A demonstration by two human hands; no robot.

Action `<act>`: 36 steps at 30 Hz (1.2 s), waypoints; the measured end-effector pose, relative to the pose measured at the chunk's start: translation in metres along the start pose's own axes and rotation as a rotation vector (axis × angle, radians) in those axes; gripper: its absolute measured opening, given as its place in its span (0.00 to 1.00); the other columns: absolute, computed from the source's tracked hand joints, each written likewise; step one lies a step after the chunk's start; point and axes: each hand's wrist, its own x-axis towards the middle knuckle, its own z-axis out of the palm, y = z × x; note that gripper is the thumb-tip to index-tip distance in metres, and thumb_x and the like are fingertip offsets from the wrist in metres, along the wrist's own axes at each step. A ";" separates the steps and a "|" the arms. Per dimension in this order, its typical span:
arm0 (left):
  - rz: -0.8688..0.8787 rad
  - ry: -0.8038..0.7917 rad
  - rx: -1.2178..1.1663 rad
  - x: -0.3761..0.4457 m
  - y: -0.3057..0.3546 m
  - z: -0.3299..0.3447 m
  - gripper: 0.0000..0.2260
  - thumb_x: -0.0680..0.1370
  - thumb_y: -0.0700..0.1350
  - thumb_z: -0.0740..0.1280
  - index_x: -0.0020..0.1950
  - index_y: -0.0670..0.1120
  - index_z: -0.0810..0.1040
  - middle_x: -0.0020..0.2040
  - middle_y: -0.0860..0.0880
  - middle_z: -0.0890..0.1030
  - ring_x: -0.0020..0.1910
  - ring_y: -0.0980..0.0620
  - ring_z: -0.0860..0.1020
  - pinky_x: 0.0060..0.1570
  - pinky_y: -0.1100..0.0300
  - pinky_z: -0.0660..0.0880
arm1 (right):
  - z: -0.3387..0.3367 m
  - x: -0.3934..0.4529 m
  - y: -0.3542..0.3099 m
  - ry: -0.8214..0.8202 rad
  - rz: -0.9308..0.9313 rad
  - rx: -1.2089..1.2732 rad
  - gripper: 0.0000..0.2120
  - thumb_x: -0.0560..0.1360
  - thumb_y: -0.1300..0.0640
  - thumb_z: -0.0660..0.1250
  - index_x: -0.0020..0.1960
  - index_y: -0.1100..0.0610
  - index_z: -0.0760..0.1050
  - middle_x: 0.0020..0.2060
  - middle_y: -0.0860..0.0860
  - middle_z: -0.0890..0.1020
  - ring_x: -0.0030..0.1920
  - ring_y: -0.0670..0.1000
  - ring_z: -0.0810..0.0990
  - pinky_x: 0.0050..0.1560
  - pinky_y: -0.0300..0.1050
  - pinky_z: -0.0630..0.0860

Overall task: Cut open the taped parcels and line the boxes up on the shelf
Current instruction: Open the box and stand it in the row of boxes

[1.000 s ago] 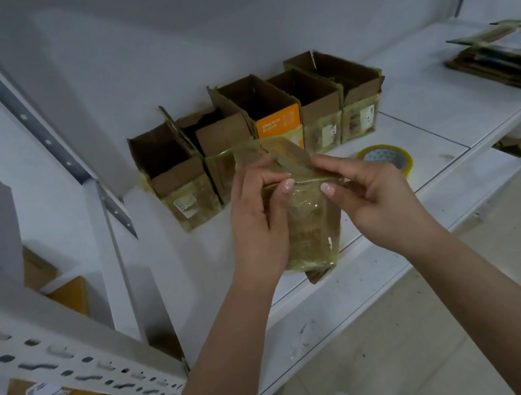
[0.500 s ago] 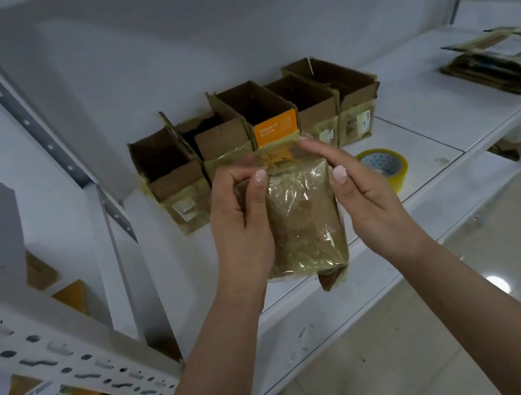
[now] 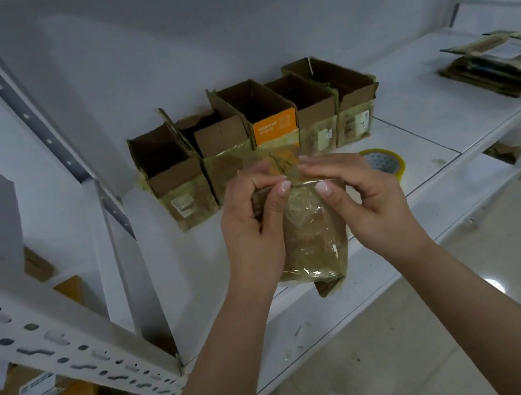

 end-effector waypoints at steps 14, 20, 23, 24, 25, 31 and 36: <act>-0.008 -0.102 -0.181 0.003 -0.007 -0.012 0.08 0.80 0.44 0.64 0.56 0.47 0.79 0.60 0.50 0.81 0.64 0.55 0.77 0.61 0.57 0.75 | -0.002 -0.003 0.007 0.111 0.077 0.059 0.09 0.79 0.60 0.63 0.56 0.60 0.79 0.53 0.55 0.83 0.58 0.55 0.80 0.60 0.57 0.75; 0.056 -0.082 -0.140 -0.001 -0.006 0.001 0.08 0.77 0.41 0.67 0.55 0.42 0.80 0.58 0.48 0.81 0.66 0.56 0.76 0.71 0.44 0.66 | 0.009 -0.001 0.007 0.140 0.025 0.045 0.07 0.75 0.63 0.68 0.52 0.59 0.81 0.46 0.54 0.83 0.51 0.56 0.81 0.54 0.52 0.77; 0.024 -0.037 -0.165 -0.006 -0.011 0.003 0.08 0.75 0.33 0.69 0.52 0.42 0.81 0.54 0.47 0.83 0.68 0.49 0.74 0.69 0.45 0.69 | 0.013 -0.004 0.008 0.144 0.012 0.014 0.06 0.74 0.65 0.69 0.50 0.59 0.82 0.42 0.54 0.83 0.47 0.54 0.81 0.51 0.42 0.75; 0.017 -0.014 -0.180 -0.007 -0.011 0.004 0.09 0.75 0.31 0.69 0.52 0.42 0.81 0.53 0.46 0.83 0.68 0.48 0.74 0.68 0.45 0.70 | 0.015 -0.004 0.008 0.140 0.007 0.005 0.06 0.74 0.65 0.70 0.50 0.59 0.82 0.41 0.54 0.83 0.47 0.54 0.81 0.51 0.41 0.75; 0.018 0.004 -0.186 -0.007 -0.011 0.005 0.09 0.75 0.30 0.68 0.51 0.43 0.81 0.51 0.47 0.83 0.67 0.48 0.75 0.67 0.46 0.71 | 0.016 -0.003 0.007 0.129 0.002 0.002 0.06 0.74 0.64 0.70 0.50 0.59 0.82 0.42 0.53 0.83 0.47 0.53 0.81 0.51 0.40 0.75; 0.019 0.012 -0.158 -0.002 -0.016 -0.006 0.06 0.76 0.36 0.70 0.50 0.44 0.81 0.52 0.49 0.84 0.65 0.52 0.77 0.63 0.44 0.74 | -0.002 0.003 0.006 0.053 0.121 0.198 0.16 0.74 0.63 0.69 0.61 0.60 0.76 0.53 0.56 0.83 0.57 0.52 0.82 0.60 0.48 0.78; 0.050 0.027 -0.161 -0.001 -0.016 -0.009 0.06 0.75 0.36 0.69 0.50 0.45 0.81 0.51 0.51 0.83 0.62 0.54 0.78 0.60 0.61 0.75 | 0.002 0.001 0.007 0.103 0.011 0.047 0.09 0.75 0.66 0.68 0.54 0.61 0.80 0.49 0.55 0.84 0.54 0.55 0.83 0.58 0.51 0.78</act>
